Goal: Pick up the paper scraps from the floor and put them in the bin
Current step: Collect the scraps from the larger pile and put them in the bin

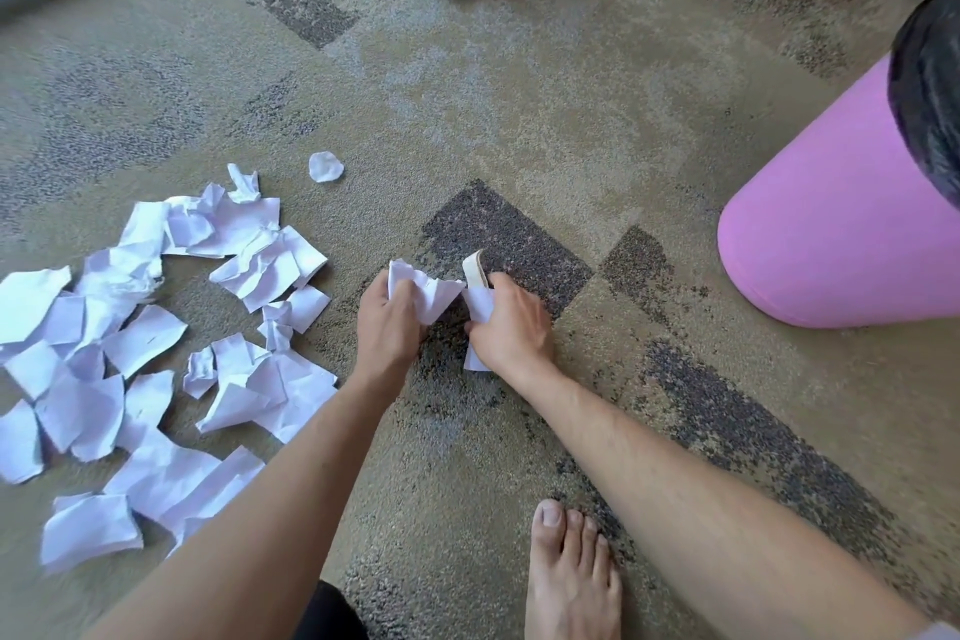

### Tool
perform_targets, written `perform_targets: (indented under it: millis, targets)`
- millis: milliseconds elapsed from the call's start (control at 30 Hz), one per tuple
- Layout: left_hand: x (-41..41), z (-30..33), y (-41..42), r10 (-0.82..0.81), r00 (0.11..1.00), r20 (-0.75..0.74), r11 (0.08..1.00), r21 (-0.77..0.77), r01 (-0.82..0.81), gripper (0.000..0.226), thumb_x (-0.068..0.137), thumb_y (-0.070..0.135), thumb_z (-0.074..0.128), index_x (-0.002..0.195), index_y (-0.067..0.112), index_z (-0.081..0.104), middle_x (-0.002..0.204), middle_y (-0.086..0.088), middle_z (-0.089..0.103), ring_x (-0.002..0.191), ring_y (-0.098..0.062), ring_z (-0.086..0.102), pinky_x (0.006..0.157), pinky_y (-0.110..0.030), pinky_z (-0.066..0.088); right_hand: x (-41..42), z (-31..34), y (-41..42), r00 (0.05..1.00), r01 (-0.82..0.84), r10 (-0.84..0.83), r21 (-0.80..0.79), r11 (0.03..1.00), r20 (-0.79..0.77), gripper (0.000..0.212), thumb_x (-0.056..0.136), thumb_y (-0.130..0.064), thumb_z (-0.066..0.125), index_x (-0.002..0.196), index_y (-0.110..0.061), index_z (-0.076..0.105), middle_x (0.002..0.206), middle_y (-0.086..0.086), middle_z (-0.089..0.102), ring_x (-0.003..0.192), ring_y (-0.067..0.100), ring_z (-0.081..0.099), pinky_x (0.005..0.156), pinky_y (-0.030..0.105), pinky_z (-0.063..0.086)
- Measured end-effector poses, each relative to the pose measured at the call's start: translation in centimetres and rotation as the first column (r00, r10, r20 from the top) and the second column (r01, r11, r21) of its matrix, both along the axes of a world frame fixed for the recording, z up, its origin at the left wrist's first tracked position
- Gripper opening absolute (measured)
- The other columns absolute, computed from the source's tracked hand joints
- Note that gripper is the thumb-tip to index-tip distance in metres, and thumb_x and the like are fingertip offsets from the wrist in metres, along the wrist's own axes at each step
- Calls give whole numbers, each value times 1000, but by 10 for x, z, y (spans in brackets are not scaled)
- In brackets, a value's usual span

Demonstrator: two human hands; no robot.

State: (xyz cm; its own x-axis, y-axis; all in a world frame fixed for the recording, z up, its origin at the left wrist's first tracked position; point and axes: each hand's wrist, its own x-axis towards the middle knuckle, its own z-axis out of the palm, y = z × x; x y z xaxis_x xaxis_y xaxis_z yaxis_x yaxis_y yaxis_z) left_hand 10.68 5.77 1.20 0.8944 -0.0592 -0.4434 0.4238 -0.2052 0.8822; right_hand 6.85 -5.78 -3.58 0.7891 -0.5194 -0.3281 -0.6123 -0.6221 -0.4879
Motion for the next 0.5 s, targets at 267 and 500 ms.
perform_targets:
  millis: [267,500]
  targets:
    - [1,-24,-21,32,994,-107,989,-139,-47,12,94,5,40,89,16,43,74,-6,49,50,-12,43,40,-21,33,-12,25,-30,924,254,-378,654,712,54,14,81,-6,70,87,-13,59,93,15,69,84,31,70,74,48,58]
    - [-3,42,-77,-50,993,-104,901,-435,0,33,93,-3,36,116,19,45,77,-4,54,43,-8,41,36,-17,29,-32,115,-81,773,134,-579,825,548,259,21,84,-7,70,103,-4,63,95,19,67,81,25,66,71,40,54]
